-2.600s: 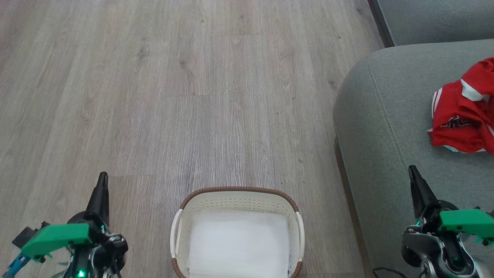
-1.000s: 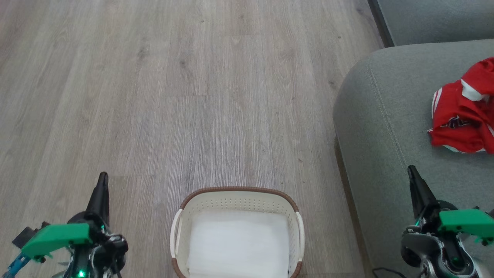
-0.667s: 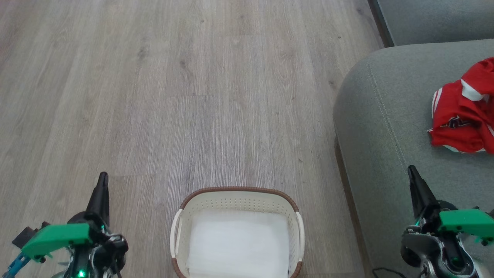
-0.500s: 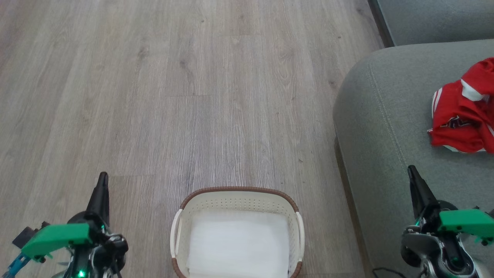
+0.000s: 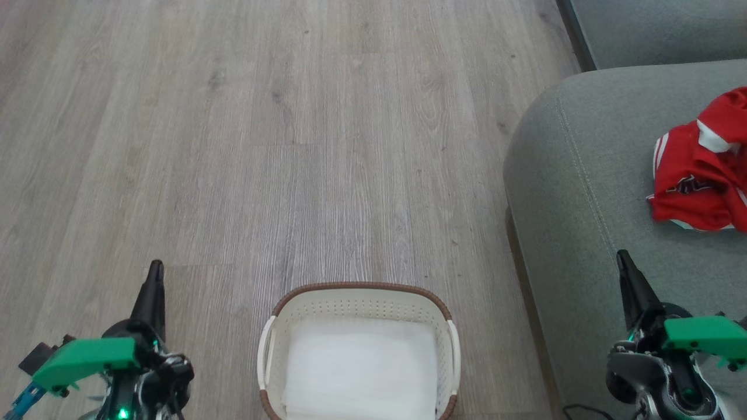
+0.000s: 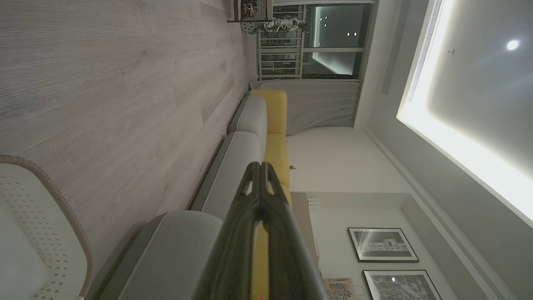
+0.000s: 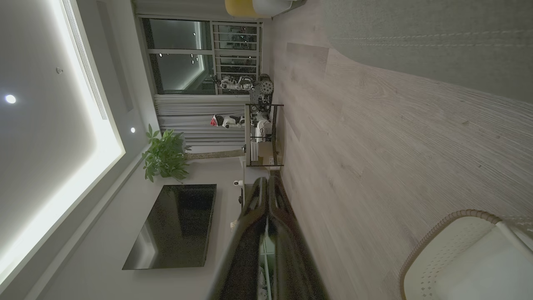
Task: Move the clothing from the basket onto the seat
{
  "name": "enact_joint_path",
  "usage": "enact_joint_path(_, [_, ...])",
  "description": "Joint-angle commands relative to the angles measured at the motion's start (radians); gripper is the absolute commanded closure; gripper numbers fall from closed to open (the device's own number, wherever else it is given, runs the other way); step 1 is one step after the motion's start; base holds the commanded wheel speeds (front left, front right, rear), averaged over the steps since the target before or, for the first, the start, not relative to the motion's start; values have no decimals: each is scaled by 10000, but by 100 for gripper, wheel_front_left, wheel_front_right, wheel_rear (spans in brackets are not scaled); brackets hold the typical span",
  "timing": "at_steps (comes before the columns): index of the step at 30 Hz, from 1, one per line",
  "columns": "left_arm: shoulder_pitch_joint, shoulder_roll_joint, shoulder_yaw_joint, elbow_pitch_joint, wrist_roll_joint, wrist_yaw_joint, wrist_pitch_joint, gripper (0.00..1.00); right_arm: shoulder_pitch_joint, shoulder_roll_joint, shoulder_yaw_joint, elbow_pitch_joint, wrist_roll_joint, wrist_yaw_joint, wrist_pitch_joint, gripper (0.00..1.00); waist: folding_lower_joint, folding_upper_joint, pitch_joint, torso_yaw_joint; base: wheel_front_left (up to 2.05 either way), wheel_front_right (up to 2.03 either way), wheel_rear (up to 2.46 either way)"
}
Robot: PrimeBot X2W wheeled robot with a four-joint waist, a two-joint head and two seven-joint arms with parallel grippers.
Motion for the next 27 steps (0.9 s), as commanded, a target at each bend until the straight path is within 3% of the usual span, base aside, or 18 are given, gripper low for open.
enact_joint_path(1, [-500,76,371,-274,-7,-67,84,100,-512,45,156,-323,-23,-2,52,100,0,0,0,0,0,0,0])
enact_joint_path(27, [-500,75,372,-274,-6,-67,85,100,-513,50,149,-322,-29,-2,58,100,0,0,0,0,0,0,0])
